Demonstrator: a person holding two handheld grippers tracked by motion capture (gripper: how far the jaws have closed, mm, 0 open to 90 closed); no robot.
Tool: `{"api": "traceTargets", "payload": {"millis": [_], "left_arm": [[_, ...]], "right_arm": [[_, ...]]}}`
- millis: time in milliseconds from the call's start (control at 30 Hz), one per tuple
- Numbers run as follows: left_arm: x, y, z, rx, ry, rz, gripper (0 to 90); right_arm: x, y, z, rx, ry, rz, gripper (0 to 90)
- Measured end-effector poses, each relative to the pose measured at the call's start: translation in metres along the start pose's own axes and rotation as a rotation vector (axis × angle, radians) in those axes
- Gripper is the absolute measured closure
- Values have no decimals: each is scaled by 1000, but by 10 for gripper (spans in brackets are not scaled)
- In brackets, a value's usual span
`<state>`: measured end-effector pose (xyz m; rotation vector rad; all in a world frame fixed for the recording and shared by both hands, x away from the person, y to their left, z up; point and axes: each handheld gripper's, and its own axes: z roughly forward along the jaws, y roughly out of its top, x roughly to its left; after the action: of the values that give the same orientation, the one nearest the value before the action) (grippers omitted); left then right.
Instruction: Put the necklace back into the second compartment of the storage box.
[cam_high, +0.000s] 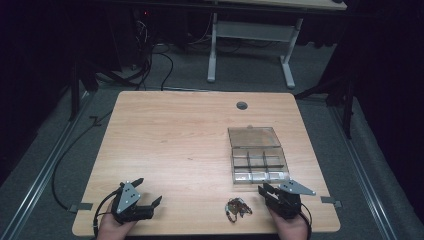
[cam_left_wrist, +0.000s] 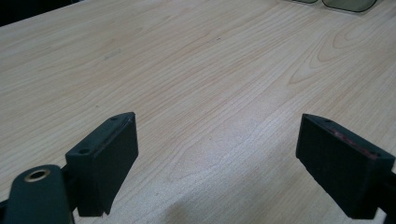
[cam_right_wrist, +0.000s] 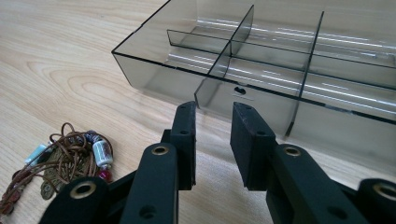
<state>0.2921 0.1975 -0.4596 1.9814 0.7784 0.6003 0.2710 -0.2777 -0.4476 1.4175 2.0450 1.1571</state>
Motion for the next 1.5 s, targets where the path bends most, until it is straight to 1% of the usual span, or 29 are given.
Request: {"api": "traceTargets", "payload": {"millis": [67, 100, 167, 267, 367, 400, 500, 533, 633, 667, 733, 767, 800, 833, 867, 900, 933, 967, 1000, 1033, 1100, 1133, 1167, 1200, 1300, 1333, 1433, 1500], "left_arm": [[0, 0, 0, -2, 0, 0, 135], [0, 0, 0, -1, 1, 1, 136], [-1, 0, 0, -1, 2, 4, 137], [-1, 0, 0, -4, 4, 9, 139], [-1, 0, -1, -8, 4, 11, 140], [-2, 0, -1, -8, 5, 11, 140], [-2, 0, 0, -3, 3, 14, 141], [-2, 0, 0, -1, 3, 16, 141], [-3, 0, 0, 2, 4, 22, 142], [-3, 0, 0, 1, 4, 21, 141], [-2, 0, 0, 0, 4, 21, 142], [-2, 0, 0, 0, 4, 21, 143], [-2, 0, 0, 0, 4, 21, 143], [-2, 0, 0, 0, 4, 21, 143], [-2, 0, 0, 0, 5, 21, 143], [-2, 0, 0, 1, 5, 21, 144], [-3, 0, 0, 1, 5, 22, 144], [-3, 0, 0, 1, 5, 22, 144], [-3, 0, 0, 1, 5, 22, 145], [-3, 0, 0, 2, 5, 22, 145], [-3, 0, 0, 2, 5, 23, 145], [-3, 0, 0, 2, 5, 24, 146], [-3, 0, 0, 2, 5, 24, 146], [-3, 0, 0, 2, 5, 24, 146], [-2, 0, 0, -1, 5, 21, 147], [-2, 0, 0, -1, 4, 20, 148], [-2, 0, 0, 0, 5, 21, 148], [-2, 0, 0, -1, 5, 20, 149]], "right_arm": [[0, 0, 1, 2, -1, -6, 710], [-1, -2, 1, 9, -1, 6, 701], [-1, -3, 2, 14, 1, 11, 696], [0, -3, 1, 11, -3, 1, 690], [0, -2, -1, 3, -6, 0, 692], [1, -2, -2, -1, -6, 5, 695], [4, -1, -4, -5, 20, -1, 752], [4, -1, -4, -5, 20, -1, 752], [11, 2, -5, -4, 40, -22, 798], [14, 3, -5, -7, 54, -31, 810], [23, 5, -5, -4, 85, -51, 853], [23, 5, -5, -4, 85, -51, 853], [27, 6, -4, 0, 98, -61, 868], [37, 7, -3, 7, 117, -93, 900], [37, 7, -3, 7, 117, -93, 900], [40, 8, -3, 9, 127, -103, 900], [51, 9, -1, 18, 160, -127, 900], [51, 9, -1, 18, 160, -127, 900], [58, 9, 1, 32, 179, -146, 900], [58, 9, 1, 32, 179, -146, 900], [66, 7, 5, 52, 207, -172, 900], [73, 5, 9, 81, 216, -189, 900], [75, 5, 11, 89, 219, -195, 900], [75, 5, 11, 89, 219, -195, 900], [79, 0, 16, 132, 224, -203, 900], [79, -4, 20, 164, 204, -214, 900], [76, -5, 20, 165, 202, -207, 900], [71, -5, 19, 167, 185, -193, 900]]}}
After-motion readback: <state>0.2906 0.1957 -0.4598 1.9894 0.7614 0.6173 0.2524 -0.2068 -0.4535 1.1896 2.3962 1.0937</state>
